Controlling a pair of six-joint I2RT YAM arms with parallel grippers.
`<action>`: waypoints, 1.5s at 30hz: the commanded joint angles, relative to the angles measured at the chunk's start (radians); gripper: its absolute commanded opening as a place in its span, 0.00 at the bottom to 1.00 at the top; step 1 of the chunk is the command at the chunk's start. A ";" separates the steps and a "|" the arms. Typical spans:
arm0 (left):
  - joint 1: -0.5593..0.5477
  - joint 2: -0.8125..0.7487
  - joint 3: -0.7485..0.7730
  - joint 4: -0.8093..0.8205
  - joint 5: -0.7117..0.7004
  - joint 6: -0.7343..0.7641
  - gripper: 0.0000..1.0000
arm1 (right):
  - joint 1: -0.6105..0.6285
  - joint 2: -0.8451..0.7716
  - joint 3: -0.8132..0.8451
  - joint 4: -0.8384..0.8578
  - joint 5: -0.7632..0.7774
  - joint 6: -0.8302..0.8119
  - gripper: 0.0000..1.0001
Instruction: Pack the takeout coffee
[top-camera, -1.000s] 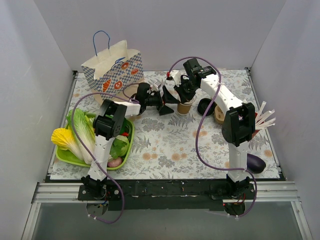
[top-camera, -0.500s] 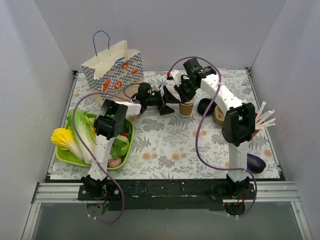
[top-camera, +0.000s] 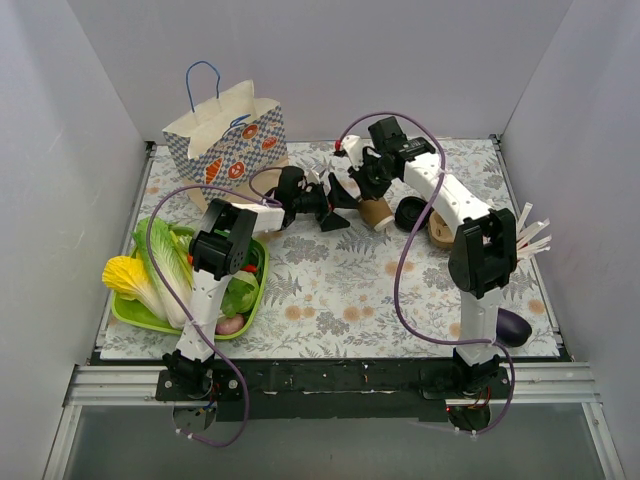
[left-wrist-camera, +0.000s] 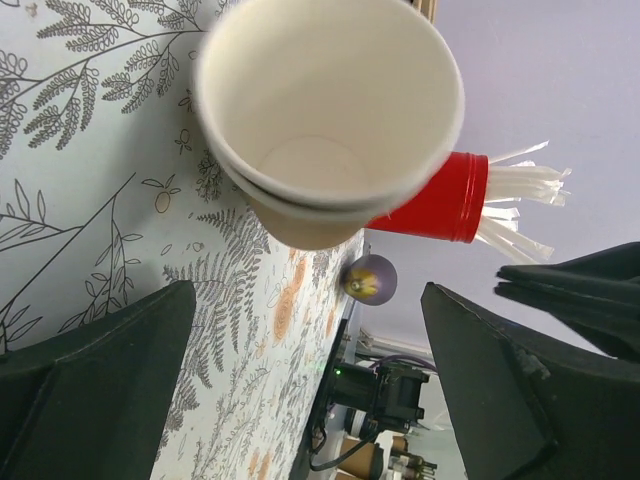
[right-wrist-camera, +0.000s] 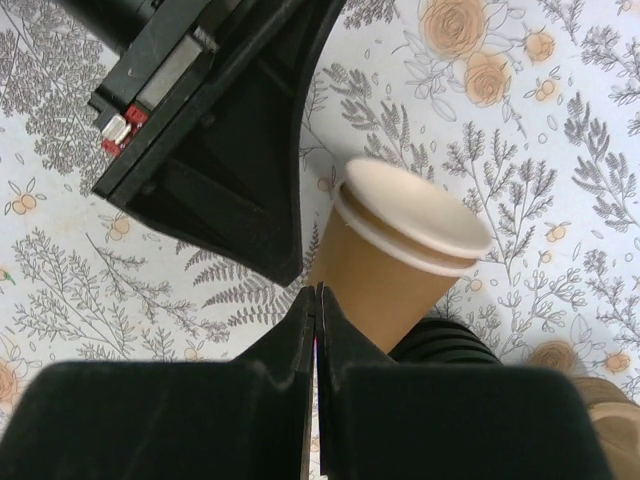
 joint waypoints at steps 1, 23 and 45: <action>-0.003 0.001 0.038 -0.013 -0.008 0.022 0.98 | 0.004 -0.081 -0.069 0.049 0.010 -0.027 0.01; 0.024 -0.221 -0.046 -0.128 -0.004 0.824 0.98 | -0.078 0.075 0.230 -0.089 0.075 -0.021 0.55; 0.017 0.141 0.315 0.165 0.159 0.657 0.65 | -0.167 -0.069 0.069 -0.181 0.037 0.008 0.54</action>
